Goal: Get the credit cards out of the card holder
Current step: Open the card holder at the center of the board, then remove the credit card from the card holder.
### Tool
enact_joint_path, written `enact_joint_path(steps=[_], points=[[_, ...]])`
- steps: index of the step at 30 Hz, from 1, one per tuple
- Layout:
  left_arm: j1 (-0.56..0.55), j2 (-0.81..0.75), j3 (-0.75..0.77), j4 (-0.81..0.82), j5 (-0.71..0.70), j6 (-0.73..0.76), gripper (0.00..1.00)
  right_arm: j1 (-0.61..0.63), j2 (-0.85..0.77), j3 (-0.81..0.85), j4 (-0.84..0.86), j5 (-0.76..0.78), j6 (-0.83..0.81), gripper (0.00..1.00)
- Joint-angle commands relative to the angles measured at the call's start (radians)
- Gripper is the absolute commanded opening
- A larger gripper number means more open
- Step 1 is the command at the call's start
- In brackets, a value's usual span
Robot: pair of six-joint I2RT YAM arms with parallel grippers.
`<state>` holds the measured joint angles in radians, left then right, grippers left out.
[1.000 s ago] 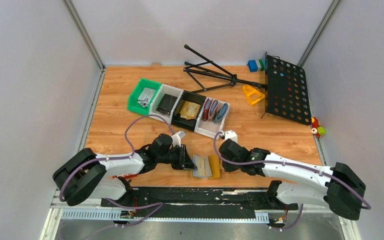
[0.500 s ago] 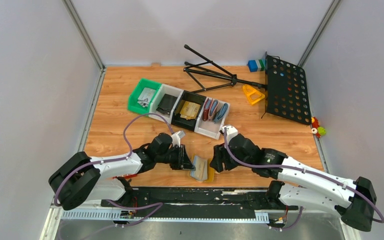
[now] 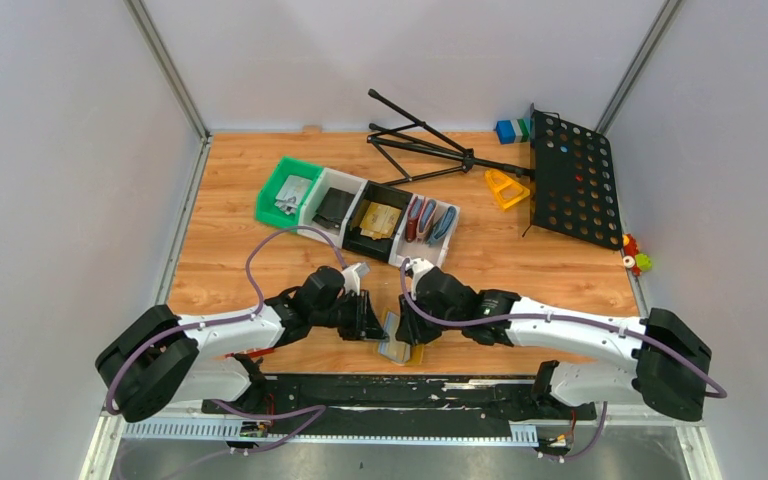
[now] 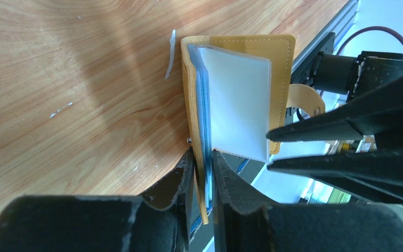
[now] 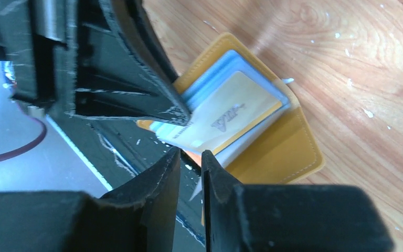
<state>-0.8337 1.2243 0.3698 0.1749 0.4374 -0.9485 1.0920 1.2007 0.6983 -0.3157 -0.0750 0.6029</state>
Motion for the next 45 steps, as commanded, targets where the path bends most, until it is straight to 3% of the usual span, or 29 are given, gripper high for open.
enact_joint_path(steps=[1,13,20,23,28,32,33,40,45], points=[[-0.005,-0.029,0.046,-0.022,-0.012,0.039,0.24,0.002,0.039,-0.008,0.008,0.064,0.030,0.19],[-0.005,-0.002,0.061,-0.053,-0.023,0.061,0.26,0.002,0.060,-0.062,-0.055,0.113,0.037,0.11],[-0.005,0.041,0.077,-0.049,-0.019,0.069,0.45,0.002,0.102,-0.080,-0.007,0.106,0.032,0.11],[-0.005,0.077,0.089,-0.044,-0.005,0.079,0.48,0.002,0.108,-0.077,0.004,0.098,0.029,0.12],[-0.005,0.122,0.083,0.013,0.029,0.064,0.34,0.003,0.088,-0.089,0.001,0.113,0.028,0.12],[-0.005,0.106,0.063,0.054,0.034,0.040,0.06,-0.013,0.054,-0.118,0.008,0.105,0.033,0.12],[-0.004,0.093,0.057,0.060,0.027,0.033,0.04,-0.023,0.046,-0.128,0.014,0.095,0.034,0.12],[0.012,-0.007,0.005,0.169,0.056,-0.058,0.00,-0.105,-0.050,-0.199,0.119,-0.071,0.043,0.14],[0.047,-0.085,-0.028,0.237,0.093,-0.122,0.00,-0.159,-0.189,-0.240,0.254,-0.167,0.109,0.24]])
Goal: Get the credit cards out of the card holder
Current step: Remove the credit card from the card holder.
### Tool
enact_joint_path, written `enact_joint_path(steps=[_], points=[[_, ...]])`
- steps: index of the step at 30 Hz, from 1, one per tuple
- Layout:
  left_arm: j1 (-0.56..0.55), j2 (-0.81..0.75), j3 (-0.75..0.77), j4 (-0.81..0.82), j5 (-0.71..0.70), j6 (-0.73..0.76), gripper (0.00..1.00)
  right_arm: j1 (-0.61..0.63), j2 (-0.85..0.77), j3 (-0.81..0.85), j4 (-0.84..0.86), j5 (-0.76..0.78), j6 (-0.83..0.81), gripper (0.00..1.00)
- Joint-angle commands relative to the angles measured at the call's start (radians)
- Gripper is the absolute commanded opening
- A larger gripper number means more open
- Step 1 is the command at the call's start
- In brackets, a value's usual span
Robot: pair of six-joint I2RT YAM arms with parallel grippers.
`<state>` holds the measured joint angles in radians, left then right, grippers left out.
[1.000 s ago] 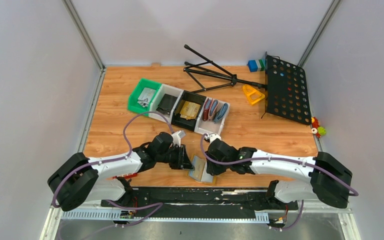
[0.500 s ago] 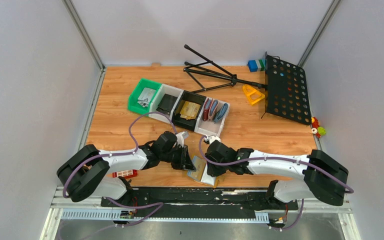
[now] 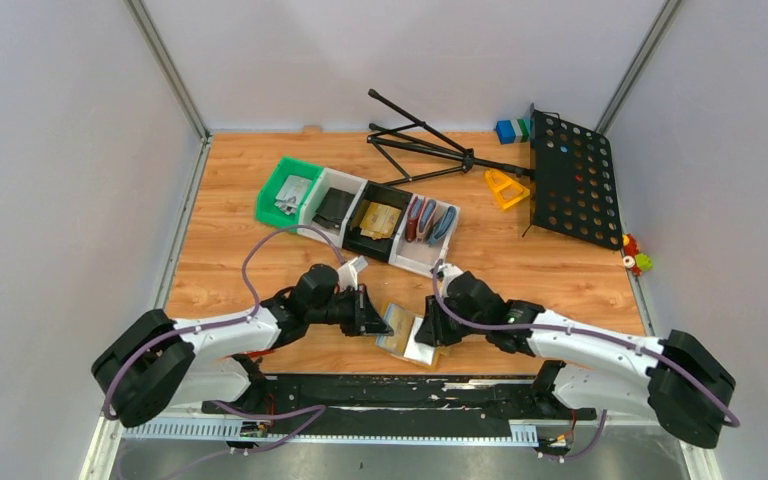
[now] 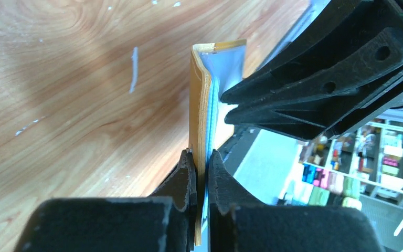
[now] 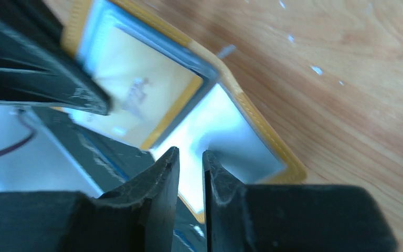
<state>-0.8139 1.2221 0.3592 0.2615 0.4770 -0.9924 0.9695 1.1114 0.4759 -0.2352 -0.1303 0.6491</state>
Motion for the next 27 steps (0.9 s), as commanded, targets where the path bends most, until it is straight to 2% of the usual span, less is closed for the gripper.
enact_joint_path(steps=[1,4,8,12,21,27], points=[[0.034,-0.098,-0.027,0.170,0.059,-0.096,0.00,-0.052,-0.120,-0.032,0.215,-0.147,0.081,0.24],[0.048,-0.142,-0.033,0.207,0.078,-0.132,0.00,-0.095,-0.171,-0.079,0.367,-0.239,0.186,0.26],[0.052,-0.181,-0.040,0.247,0.092,-0.172,0.00,-0.123,-0.203,-0.085,0.406,-0.267,0.249,0.30],[0.055,-0.212,-0.059,0.303,0.089,-0.214,0.00,-0.146,-0.220,-0.057,0.339,-0.256,0.269,0.31],[0.059,-0.230,-0.072,0.299,0.063,-0.204,0.00,-0.158,-0.242,-0.022,0.208,-0.205,0.243,0.39],[0.059,-0.212,-0.076,0.385,0.094,-0.246,0.00,-0.171,-0.230,-0.089,0.415,-0.299,0.340,0.36]])
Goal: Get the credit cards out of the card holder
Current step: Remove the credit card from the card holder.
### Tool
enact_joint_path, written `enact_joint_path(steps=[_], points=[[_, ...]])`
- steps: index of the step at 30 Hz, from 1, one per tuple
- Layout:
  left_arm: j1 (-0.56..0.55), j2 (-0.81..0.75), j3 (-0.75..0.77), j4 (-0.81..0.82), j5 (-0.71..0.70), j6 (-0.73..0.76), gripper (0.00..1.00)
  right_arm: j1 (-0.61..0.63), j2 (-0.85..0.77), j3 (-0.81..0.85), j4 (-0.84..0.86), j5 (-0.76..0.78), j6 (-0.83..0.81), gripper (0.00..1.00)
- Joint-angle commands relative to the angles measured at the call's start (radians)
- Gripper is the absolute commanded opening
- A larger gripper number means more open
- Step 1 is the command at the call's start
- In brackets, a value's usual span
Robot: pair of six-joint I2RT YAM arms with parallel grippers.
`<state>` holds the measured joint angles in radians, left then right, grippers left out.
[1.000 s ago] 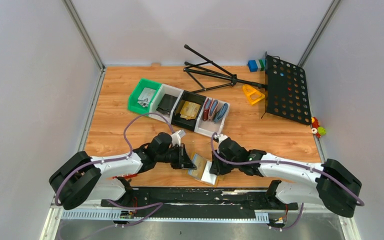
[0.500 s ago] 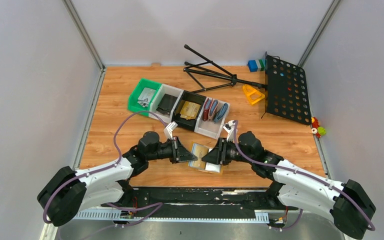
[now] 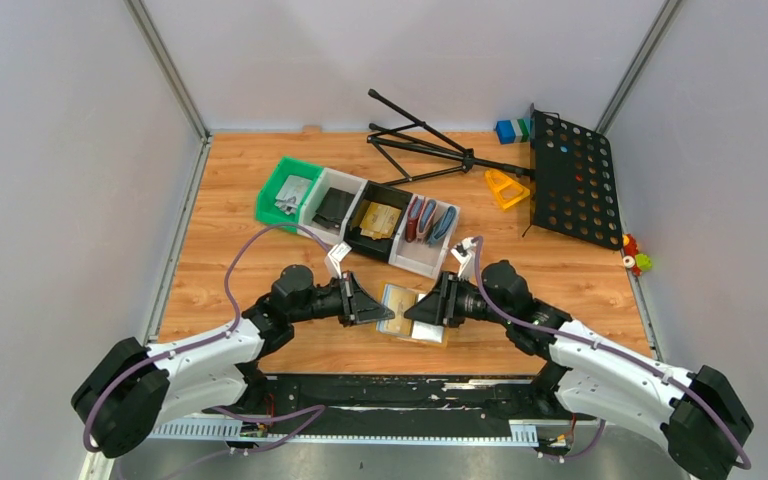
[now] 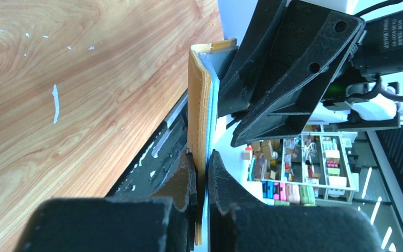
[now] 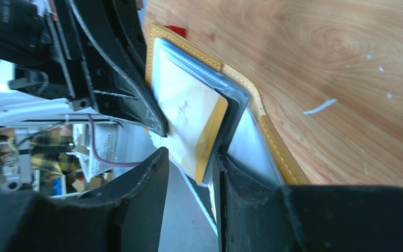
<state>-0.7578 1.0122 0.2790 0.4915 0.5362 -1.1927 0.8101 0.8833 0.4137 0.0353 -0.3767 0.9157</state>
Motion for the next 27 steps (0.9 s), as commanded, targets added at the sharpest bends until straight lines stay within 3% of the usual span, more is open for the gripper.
enact_joint_path(steps=[1,6,16,17,19,20,23,27], points=[[0.003,-0.003,0.002,0.171,0.039,-0.054,0.00,-0.016,-0.008,-0.042,0.189,-0.064,0.093,0.36],[0.005,-0.028,-0.010,0.187,0.036,-0.066,0.00,-0.033,-0.048,-0.092,0.333,-0.107,0.177,0.30],[0.005,-0.038,-0.041,0.374,0.068,-0.177,0.00,-0.045,-0.048,-0.118,0.458,-0.137,0.247,0.30],[0.006,-0.034,-0.043,0.389,0.071,-0.188,0.00,-0.047,-0.044,-0.114,0.457,-0.139,0.246,0.31],[0.005,-0.029,-0.044,0.434,0.079,-0.206,0.00,-0.047,-0.029,-0.092,0.397,-0.136,0.215,0.47],[0.005,-0.027,-0.044,0.449,0.082,-0.213,0.00,-0.047,-0.021,-0.083,0.373,-0.136,0.208,0.47],[0.005,-0.027,-0.044,0.457,0.087,-0.215,0.00,-0.047,-0.008,-0.117,0.486,-0.153,0.262,0.38],[0.005,-0.014,-0.048,0.493,0.093,-0.229,0.00,-0.047,0.004,-0.149,0.642,-0.168,0.311,0.37]])
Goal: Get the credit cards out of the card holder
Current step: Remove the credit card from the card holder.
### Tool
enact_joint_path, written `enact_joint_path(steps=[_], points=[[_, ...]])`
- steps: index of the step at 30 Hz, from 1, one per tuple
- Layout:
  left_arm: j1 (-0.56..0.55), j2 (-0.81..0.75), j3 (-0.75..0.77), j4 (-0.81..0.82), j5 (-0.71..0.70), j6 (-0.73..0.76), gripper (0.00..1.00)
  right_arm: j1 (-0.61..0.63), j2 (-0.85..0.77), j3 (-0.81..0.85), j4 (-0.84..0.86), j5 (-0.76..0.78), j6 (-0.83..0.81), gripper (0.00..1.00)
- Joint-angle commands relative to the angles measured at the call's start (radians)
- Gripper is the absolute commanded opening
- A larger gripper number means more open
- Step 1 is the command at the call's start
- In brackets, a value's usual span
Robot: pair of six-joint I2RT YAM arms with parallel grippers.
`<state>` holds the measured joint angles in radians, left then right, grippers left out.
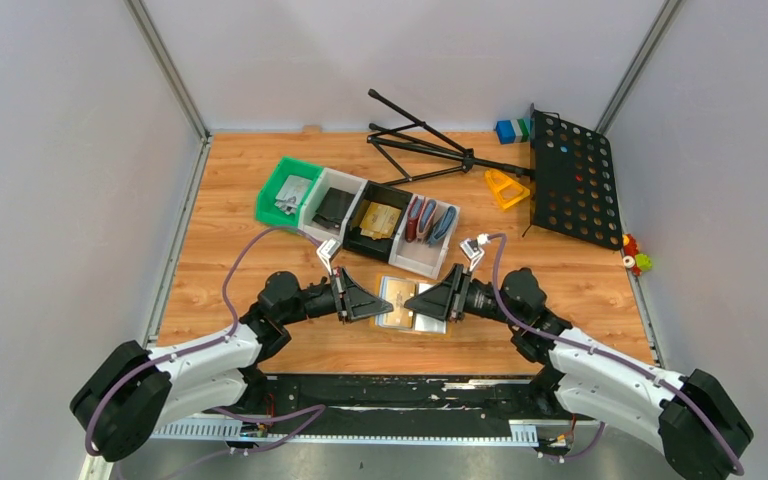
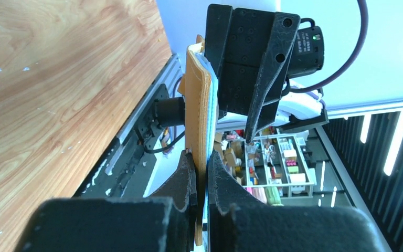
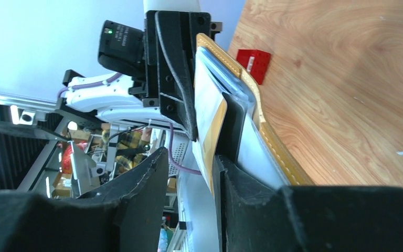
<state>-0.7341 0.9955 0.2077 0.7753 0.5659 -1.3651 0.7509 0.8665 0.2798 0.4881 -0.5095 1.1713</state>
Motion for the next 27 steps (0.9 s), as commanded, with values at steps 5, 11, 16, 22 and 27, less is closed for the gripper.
enact_joint_path(steps=[5,11,16,22,27], points=[[-0.019,0.031,0.017,0.279,0.072,-0.086,0.00,0.011,0.019,-0.029,0.283,-0.044,0.101,0.31],[-0.001,0.000,-0.010,0.245,0.042,-0.068,0.12,0.002,-0.042,-0.041,0.236,-0.027,0.102,0.11],[0.009,-0.023,-0.010,0.190,0.036,-0.046,0.16,-0.012,-0.097,-0.052,0.182,-0.012,0.099,0.02],[0.026,-0.037,-0.030,0.198,0.025,-0.056,0.18,-0.026,-0.120,-0.061,0.159,-0.016,0.092,0.00],[0.034,-0.043,-0.036,0.197,0.018,-0.058,0.14,-0.031,-0.127,-0.071,0.154,-0.018,0.089,0.00]])
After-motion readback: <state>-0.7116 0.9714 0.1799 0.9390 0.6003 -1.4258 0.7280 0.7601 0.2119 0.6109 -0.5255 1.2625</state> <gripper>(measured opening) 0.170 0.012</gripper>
